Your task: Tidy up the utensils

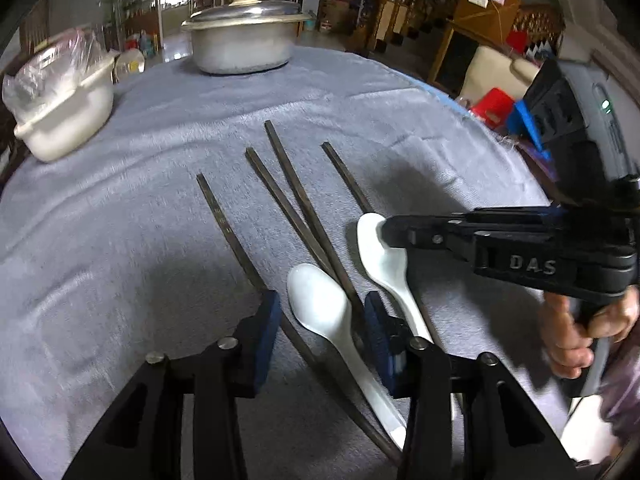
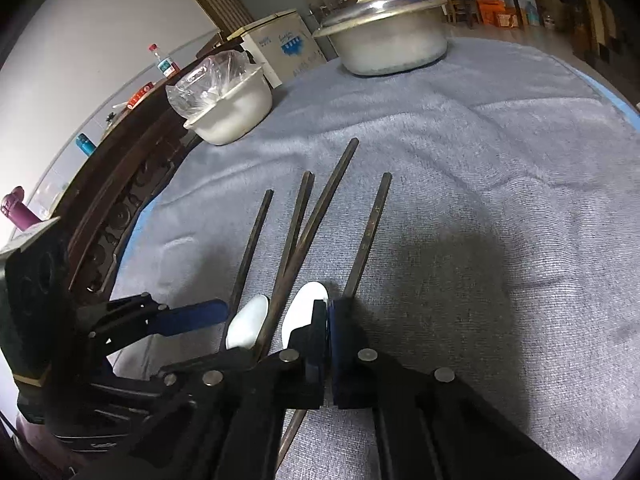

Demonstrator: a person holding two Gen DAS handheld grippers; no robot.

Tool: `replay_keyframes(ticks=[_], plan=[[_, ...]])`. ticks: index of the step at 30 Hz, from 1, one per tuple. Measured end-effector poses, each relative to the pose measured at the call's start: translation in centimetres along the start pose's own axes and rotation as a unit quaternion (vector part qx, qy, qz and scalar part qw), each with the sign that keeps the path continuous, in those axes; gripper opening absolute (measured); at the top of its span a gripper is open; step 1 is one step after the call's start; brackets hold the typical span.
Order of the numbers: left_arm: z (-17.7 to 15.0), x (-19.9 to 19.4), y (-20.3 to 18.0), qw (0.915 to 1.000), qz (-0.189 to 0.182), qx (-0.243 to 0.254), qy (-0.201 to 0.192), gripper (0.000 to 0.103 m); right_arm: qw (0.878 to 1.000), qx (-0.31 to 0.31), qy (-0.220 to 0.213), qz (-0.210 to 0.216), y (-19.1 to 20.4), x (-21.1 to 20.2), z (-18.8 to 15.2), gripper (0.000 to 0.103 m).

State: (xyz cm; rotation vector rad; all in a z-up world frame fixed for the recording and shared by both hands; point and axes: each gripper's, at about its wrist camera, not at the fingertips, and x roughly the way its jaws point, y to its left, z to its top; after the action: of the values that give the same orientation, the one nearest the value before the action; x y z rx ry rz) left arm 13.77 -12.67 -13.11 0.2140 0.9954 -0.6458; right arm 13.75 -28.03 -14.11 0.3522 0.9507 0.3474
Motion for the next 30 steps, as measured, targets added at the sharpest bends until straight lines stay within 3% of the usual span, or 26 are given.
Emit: replay_keyframes(ticks=[2, 6, 8, 11, 16, 20, 25, 28, 30], plan=[[0.1, 0.0, 0.4, 1.0, 0.007, -0.002, 0.002, 0.027, 1.0, 0.004, -0.008, -0.003, -0.1, -0.4, 0.0, 0.002], [-0.1, -0.3, 1.7, 0.9994, -0.019, -0.028, -0.001, 0.019, 1.0, 0.018, -0.023, -0.008, -0.7, -1.6, 0.0, 0.002], [-0.2, -0.6, 2.1, 0.999, -0.028, -0.035, -0.006, 0.005, 0.999, 0.022, -0.031, -0.015, -0.9, -2.3, 0.1, 0.002], [-0.5, -0.6, 2.9, 0.9991, -0.007, -0.043, -0.001, 0.004, 0.998, 0.03, -0.042, -0.029, -1.6, -3.4, 0.2, 0.002], [-1.1, -1.4, 4.1, 0.9974, -0.024, -0.067, -0.007, 0.004, 0.996, 0.05, -0.059, -0.039, -2.7, -5.2, 0.0, 0.002], [-0.3, -2.5, 2.8, 0.9976, -0.042, -0.05, -0.023, 0.005, 0.996, 0.06, -0.059, -0.036, -3.2, -5.4, -0.8, 0.002], [0.7, -0.1, 1.2, 0.9994, -0.021, -0.012, 0.024, 0.007, 0.995, 0.077, -0.051, -0.024, -3.7, -4.9, -1.9, 0.002], [1.1, 0.6, 1.1, 0.9991, -0.029, -0.01, 0.027, 0.015, 0.995, 0.081, -0.047, -0.018, -3.9, -4.6, -2.1, 0.002], [1.2, 1.0, 1.0, 0.9985, -0.033, -0.011, 0.042, 0.028, 0.995, 0.084, -0.043, -0.009, -4.0, -4.5, -2.2, 0.002]])
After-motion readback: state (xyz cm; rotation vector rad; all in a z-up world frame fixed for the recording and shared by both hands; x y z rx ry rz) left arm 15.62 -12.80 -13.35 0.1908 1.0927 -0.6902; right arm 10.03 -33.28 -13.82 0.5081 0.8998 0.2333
